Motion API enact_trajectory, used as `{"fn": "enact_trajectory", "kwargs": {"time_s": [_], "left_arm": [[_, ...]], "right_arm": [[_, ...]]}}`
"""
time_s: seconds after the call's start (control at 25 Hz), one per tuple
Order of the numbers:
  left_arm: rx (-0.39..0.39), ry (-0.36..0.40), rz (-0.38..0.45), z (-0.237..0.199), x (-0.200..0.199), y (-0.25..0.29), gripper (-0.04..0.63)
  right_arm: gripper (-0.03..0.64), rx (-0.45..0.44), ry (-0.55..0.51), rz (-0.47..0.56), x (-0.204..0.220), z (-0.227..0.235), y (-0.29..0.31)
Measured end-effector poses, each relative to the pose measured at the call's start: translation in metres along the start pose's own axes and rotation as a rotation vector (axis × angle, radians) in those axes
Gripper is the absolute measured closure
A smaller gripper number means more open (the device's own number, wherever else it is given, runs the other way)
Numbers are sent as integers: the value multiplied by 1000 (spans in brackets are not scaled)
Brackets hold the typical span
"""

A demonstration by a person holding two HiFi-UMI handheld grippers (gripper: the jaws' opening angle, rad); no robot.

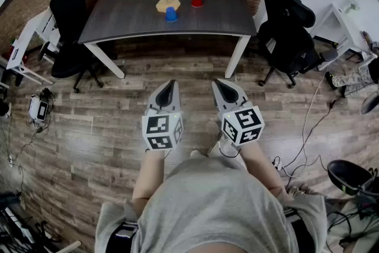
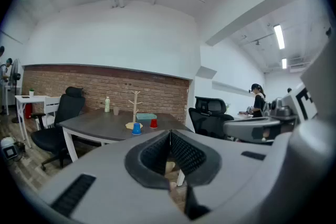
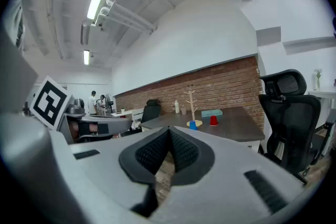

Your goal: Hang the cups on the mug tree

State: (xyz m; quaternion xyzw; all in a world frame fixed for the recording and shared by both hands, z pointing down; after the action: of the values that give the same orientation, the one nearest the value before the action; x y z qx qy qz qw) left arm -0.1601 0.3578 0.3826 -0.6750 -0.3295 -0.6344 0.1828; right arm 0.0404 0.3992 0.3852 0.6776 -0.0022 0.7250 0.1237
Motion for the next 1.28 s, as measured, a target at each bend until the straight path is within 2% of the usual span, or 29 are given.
{"fn": "enact_trajectory", "kwargs": {"time_s": [0.4,0.68,1.0,1.28], "left_arm": [[28,-11,7,-8,2,-4,584],[45,6,13,-15,3,-5,577],[84,-8,2,-24,5,9,498],[78,-16,9,-42,4,30,429]], "right_arm": [[617,-9,3,-6,2,-13,1],[617,44,33,-28,8,-12,10],[613,36,25,-41,9,-9,23],[537,20,25,-49,11,3,48]]}}
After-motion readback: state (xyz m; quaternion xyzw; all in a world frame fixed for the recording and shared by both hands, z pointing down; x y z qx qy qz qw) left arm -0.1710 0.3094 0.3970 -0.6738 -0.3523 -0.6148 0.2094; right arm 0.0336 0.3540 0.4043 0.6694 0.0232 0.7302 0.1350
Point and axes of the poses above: the fingertips, and each gripper's own axes: y forward along the fingers, z to its right, x out of its underside, the point moved 10 cm from there along -y, backward along the fingers, and after that the axes turned 10 degrees about x, right-handed, at the moved point
